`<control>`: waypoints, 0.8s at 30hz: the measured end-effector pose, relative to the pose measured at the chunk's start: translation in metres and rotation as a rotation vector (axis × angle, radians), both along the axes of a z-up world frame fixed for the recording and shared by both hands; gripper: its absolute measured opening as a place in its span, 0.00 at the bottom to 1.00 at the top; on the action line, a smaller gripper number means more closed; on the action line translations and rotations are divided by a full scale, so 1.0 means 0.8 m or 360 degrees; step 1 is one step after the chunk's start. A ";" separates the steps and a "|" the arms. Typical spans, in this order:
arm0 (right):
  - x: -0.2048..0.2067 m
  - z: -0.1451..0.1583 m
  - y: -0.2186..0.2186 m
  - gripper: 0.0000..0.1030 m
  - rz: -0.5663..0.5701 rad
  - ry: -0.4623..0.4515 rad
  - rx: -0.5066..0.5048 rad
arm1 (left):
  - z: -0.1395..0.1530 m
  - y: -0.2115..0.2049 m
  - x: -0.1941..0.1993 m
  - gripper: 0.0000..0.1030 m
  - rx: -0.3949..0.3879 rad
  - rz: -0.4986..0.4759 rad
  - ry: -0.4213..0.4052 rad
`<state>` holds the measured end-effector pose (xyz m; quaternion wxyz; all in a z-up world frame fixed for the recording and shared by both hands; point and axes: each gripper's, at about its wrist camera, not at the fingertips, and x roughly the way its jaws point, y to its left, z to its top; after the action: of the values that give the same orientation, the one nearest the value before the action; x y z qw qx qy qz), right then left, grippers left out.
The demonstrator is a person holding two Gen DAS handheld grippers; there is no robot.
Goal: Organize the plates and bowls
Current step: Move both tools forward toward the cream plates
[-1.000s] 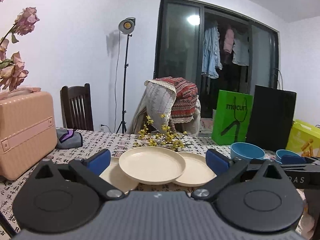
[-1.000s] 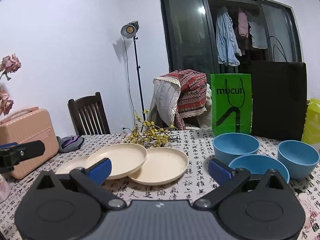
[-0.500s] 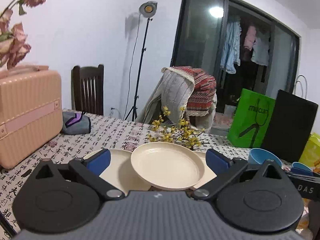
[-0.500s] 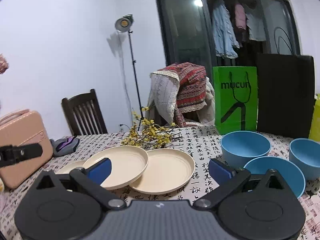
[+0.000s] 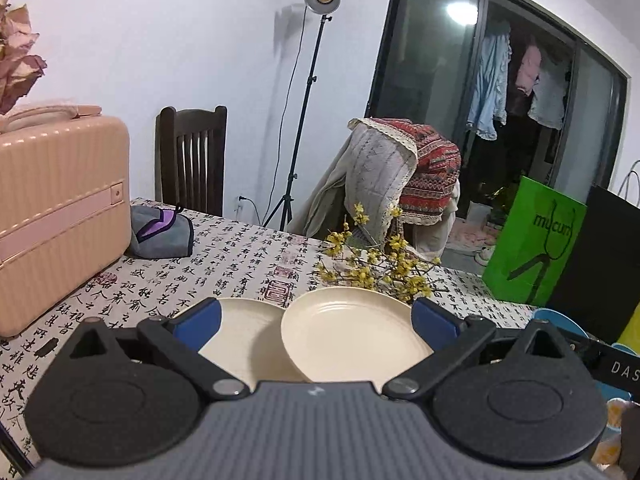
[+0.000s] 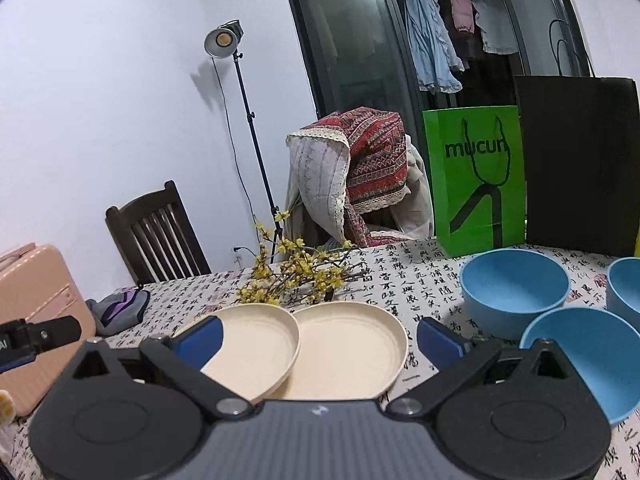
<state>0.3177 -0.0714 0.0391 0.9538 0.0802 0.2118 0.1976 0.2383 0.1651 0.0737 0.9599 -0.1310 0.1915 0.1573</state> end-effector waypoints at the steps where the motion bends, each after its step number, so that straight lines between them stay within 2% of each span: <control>1: 0.005 0.002 0.002 1.00 -0.0001 0.0006 0.0011 | 0.001 0.002 0.004 1.00 -0.0007 0.0005 0.0002; 5: 0.022 0.008 0.011 1.00 -0.0009 0.0022 0.0071 | 0.002 0.015 0.018 1.00 -0.0075 0.0043 -0.0002; 12: 0.051 0.011 0.034 1.00 0.0019 0.0028 0.0093 | -0.007 0.036 0.046 1.00 -0.0119 0.0129 0.0024; 18: 0.073 -0.001 0.043 1.00 0.0023 0.0034 0.0073 | -0.033 0.053 0.065 1.00 -0.0176 0.0181 0.0067; 24: 0.093 -0.019 0.046 1.00 0.0013 0.0076 0.0037 | -0.068 0.056 0.078 1.00 -0.0164 0.0179 0.0113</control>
<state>0.3919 -0.0343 0.0235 0.9466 0.0953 0.2325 0.2018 0.3007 0.2101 0.0196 0.9342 -0.1850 0.2257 0.2054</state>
